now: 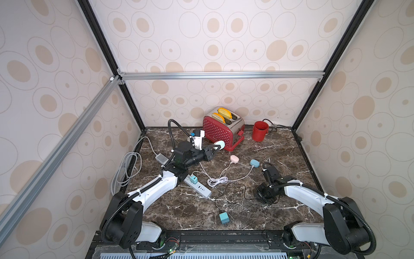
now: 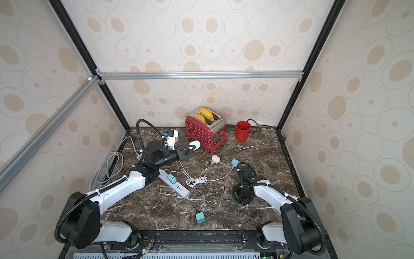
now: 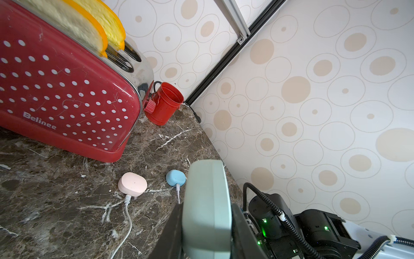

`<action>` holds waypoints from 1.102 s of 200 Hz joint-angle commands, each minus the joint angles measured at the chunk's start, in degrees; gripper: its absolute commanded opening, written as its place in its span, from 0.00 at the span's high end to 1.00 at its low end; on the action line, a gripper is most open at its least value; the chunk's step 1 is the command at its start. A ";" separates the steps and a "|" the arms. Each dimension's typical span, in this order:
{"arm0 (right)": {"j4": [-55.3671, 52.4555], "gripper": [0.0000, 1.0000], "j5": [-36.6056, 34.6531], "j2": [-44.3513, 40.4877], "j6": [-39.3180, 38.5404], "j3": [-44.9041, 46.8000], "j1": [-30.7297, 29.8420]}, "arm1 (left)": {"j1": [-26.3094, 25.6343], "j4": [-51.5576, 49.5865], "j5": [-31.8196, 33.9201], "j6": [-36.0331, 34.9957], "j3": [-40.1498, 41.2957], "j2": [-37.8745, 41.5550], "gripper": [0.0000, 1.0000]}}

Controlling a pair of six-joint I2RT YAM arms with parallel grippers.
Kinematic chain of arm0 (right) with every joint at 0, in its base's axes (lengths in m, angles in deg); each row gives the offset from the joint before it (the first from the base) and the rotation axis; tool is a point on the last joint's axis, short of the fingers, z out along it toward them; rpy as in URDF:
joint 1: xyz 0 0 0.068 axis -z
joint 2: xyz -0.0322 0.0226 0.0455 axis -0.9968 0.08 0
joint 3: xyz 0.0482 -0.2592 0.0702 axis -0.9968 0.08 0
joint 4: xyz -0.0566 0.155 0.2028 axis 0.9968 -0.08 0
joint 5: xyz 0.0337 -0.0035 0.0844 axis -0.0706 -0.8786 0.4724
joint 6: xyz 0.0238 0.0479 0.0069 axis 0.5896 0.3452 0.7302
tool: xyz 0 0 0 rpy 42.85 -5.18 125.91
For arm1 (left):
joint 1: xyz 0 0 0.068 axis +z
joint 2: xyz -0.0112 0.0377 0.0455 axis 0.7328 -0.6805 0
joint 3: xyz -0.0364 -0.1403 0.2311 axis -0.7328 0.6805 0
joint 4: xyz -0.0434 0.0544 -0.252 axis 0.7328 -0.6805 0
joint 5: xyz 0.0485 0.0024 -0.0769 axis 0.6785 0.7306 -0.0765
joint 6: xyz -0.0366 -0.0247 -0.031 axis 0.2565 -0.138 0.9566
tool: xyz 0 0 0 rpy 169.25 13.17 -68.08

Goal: Charge the bluetooth headset
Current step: Move the charging cable to the center of the board.

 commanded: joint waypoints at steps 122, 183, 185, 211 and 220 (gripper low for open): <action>-8.31 0.92 -10.68 13.96 -20.70 -15.49 -1.17 | 1.83 2.31 -0.90 -1.21 0.34 0.52 0.82; -8.98 0.92 -12.44 18.69 -42.83 -23.97 -3.02 | 1.86 2.53 -0.80 -0.79 0.40 0.08 0.82; -8.95 0.92 -12.33 18.67 -43.35 -23.98 -2.96 | 1.88 2.54 -0.80 -0.74 0.42 0.08 0.83; -13.59 0.82 -14.09 15.78 -40.81 -25.13 -2.91 | 1.83 2.52 -0.89 -0.54 0.30 -0.03 0.82; -16.09 0.77 -15.05 13.98 -36.70 -25.07 -2.94 | 1.88 2.50 -0.85 -0.39 0.35 -0.01 0.82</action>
